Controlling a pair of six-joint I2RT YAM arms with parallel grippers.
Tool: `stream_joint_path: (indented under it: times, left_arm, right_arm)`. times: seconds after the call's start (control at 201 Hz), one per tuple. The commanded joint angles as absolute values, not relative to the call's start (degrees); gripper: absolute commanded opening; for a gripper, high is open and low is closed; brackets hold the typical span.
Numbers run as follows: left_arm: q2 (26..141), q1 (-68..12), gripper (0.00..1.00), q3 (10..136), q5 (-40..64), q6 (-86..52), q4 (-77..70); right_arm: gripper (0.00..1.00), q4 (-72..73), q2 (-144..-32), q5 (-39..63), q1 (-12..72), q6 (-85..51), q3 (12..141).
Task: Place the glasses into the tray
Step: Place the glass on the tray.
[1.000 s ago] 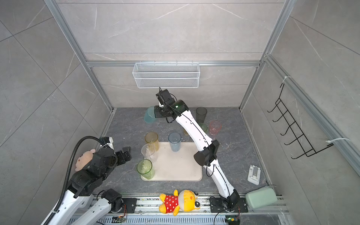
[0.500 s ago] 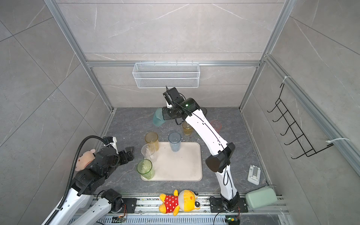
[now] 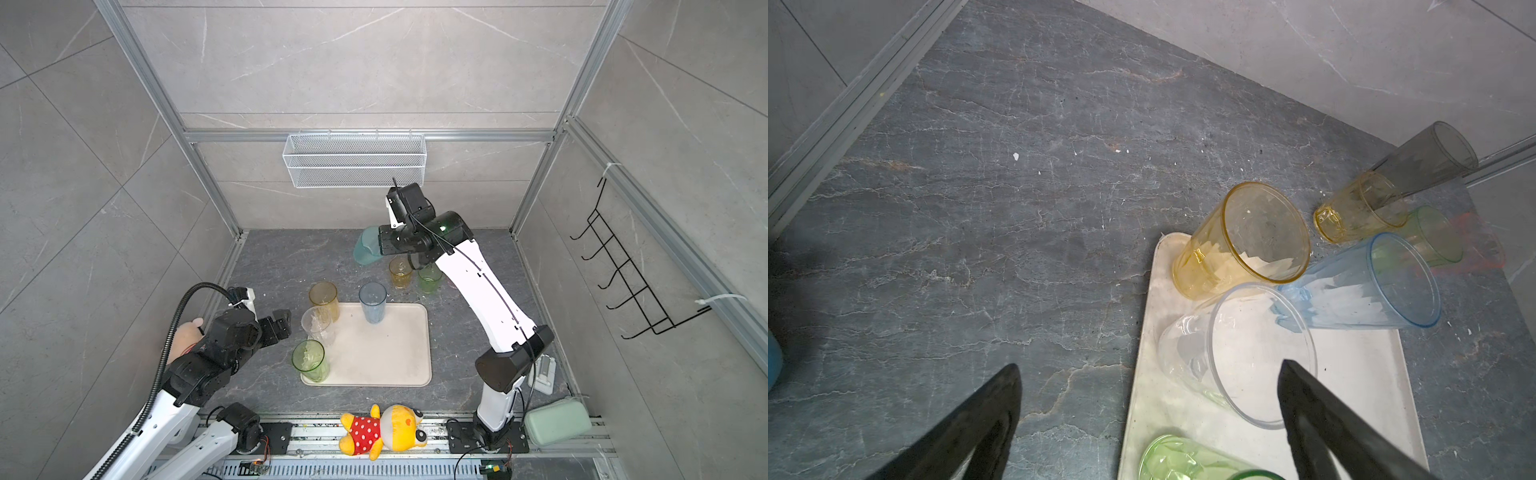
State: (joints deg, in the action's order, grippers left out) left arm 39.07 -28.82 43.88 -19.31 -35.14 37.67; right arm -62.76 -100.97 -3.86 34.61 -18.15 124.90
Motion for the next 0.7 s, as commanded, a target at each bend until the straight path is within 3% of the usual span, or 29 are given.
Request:
stream_joint_path:
  times: [0.0,0.697]
  left_arm:
    - [40.21,-28.47,0.96,45.44,-18.83,-34.49,34.42]
    - [45.47,-28.48,0.96,47.55,-18.80,-33.48,31.51]
  right_arm:
    - [0.00,-63.17,-97.15,-3.96,34.45,-16.38,122.41]
    - [0.00,-67.20,-84.27,-8.21,35.14,-15.09,101.30]
